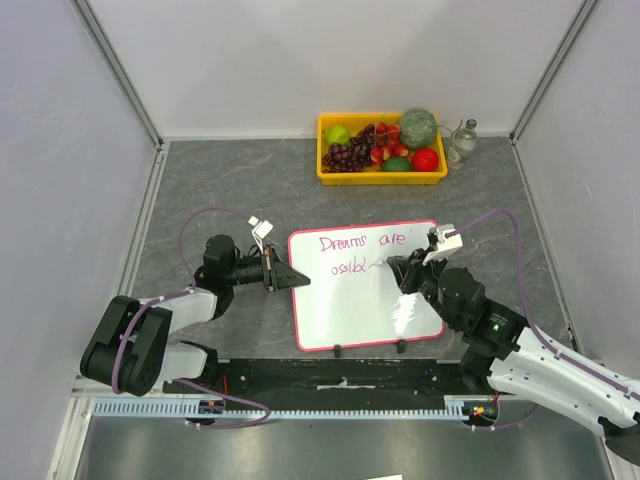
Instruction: Write a sentence on the whiteboard
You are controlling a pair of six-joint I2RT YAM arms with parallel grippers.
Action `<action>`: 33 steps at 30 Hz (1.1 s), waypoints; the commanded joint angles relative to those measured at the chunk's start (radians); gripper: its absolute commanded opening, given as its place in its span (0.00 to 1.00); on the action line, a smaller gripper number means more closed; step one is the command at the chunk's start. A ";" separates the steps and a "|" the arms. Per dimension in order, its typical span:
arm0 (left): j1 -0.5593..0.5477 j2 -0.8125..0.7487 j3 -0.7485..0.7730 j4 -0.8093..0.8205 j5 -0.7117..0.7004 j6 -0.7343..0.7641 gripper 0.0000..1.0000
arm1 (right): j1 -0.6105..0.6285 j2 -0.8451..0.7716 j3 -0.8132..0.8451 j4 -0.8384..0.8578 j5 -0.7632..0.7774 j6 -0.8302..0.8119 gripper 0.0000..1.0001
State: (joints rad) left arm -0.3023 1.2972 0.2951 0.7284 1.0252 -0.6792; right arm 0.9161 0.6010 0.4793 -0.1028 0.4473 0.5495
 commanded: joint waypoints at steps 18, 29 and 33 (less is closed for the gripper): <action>-0.004 0.013 -0.019 -0.064 -0.088 0.145 0.02 | -0.003 0.059 0.035 0.054 -0.033 0.000 0.00; -0.004 0.016 -0.019 -0.064 -0.088 0.147 0.02 | -0.003 0.029 -0.016 0.025 -0.081 0.030 0.00; -0.004 0.016 -0.019 -0.064 -0.088 0.147 0.02 | -0.003 0.014 -0.028 0.002 -0.076 0.038 0.00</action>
State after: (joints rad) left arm -0.3023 1.2976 0.2951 0.7280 1.0248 -0.6792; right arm 0.9161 0.6296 0.4713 -0.0673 0.3710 0.5739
